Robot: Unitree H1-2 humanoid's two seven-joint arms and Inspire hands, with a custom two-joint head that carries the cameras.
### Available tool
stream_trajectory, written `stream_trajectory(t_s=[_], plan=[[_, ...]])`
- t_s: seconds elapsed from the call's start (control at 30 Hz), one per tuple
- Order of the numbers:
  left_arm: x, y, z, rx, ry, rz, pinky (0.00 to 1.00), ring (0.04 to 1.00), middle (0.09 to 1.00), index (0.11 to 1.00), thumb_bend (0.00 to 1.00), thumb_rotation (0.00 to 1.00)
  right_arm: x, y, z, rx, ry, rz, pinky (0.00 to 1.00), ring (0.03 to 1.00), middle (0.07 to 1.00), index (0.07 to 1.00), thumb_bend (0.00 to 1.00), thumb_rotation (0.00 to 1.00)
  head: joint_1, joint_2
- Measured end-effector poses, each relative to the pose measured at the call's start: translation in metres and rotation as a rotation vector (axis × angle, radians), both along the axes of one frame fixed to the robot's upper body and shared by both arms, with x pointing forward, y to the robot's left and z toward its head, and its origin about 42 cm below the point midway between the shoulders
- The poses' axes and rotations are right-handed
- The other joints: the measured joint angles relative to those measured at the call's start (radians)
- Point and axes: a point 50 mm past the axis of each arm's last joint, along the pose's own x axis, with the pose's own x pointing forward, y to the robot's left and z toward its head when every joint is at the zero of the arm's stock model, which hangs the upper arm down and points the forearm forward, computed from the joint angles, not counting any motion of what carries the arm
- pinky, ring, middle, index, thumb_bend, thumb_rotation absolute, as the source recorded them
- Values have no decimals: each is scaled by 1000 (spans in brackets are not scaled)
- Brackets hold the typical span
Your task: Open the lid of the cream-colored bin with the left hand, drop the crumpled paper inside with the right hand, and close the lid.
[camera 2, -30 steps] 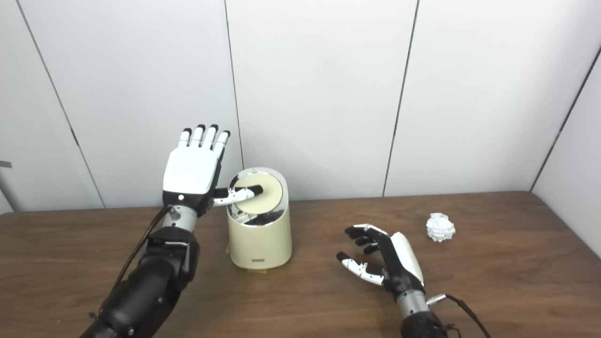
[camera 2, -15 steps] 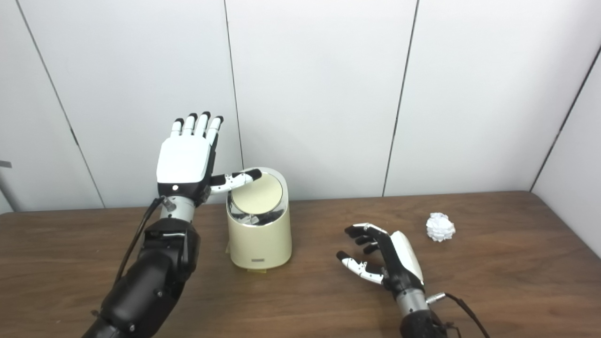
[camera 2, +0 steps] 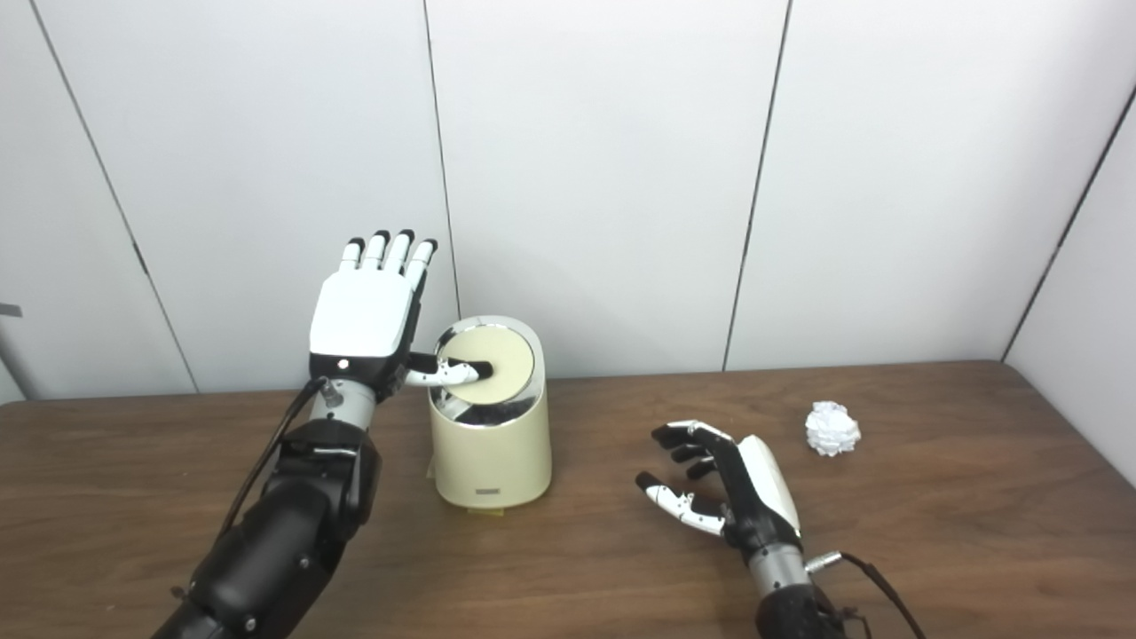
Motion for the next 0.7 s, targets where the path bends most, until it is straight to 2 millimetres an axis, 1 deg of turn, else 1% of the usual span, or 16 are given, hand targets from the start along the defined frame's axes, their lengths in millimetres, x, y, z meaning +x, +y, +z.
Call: stream_trajectory(t_s=[0.1, 0.17, 0.23, 0.33, 0.43, 0.5, 0.57, 0.63, 0.7], plan=[[4, 1, -1, 11, -1, 10, 1000, 1000, 984, 968, 1000, 363, 0, 0, 0, 0, 1, 2, 579, 670, 695, 667, 306, 306, 0, 0], [6, 3, -1, 18, -2, 14, 1000, 1000, 986, 966, 1000, 369, 0, 0, 0, -1, 1, 3, 583, 674, 698, 670, 303, 304, -2, 2], [6, 4, -3, 24, 2, 16, 1000, 1000, 995, 973, 1000, 384, -1, 0, 1, -1, 4, 3, 580, 676, 699, 667, 305, 307, -2, 2], [7, 5, -4, 32, 6, 16, 1000, 1000, 1000, 975, 1000, 376, -1, 1, 1, -1, 5, 2, 598, 683, 699, 670, 308, 340, -2, 5], [6, 6, -5, 49, 6, 6, 1000, 1000, 1000, 986, 1000, 375, -1, 1, 0, 1, 6, 2, 598, 677, 694, 667, 307, 318, -2, 6], [6, 6, -6, 74, -3, -16, 1000, 1000, 994, 977, 1000, 353, -2, 1, 0, 0, 6, 2, 583, 669, 691, 663, 308, 308, 0, 6], [3, 5, -9, 140, -37, -53, 1000, 1000, 990, 972, 1000, 348, -2, 1, 0, -1, 6, 2, 578, 670, 694, 665, 308, 318, -2, 8], [1, 4, -10, 224, -73, -92, 1000, 1000, 998, 990, 1000, 354, -2, 1, 1, -3, 7, 0, 574, 668, 693, 663, 311, 322, -2, 8], [-5, 3, -13, 320, -102, -135, 1000, 1000, 1000, 998, 1000, 383, -3, 1, 1, -2, 7, -1, 582, 670, 692, 663, 311, 303, -3, 9]])
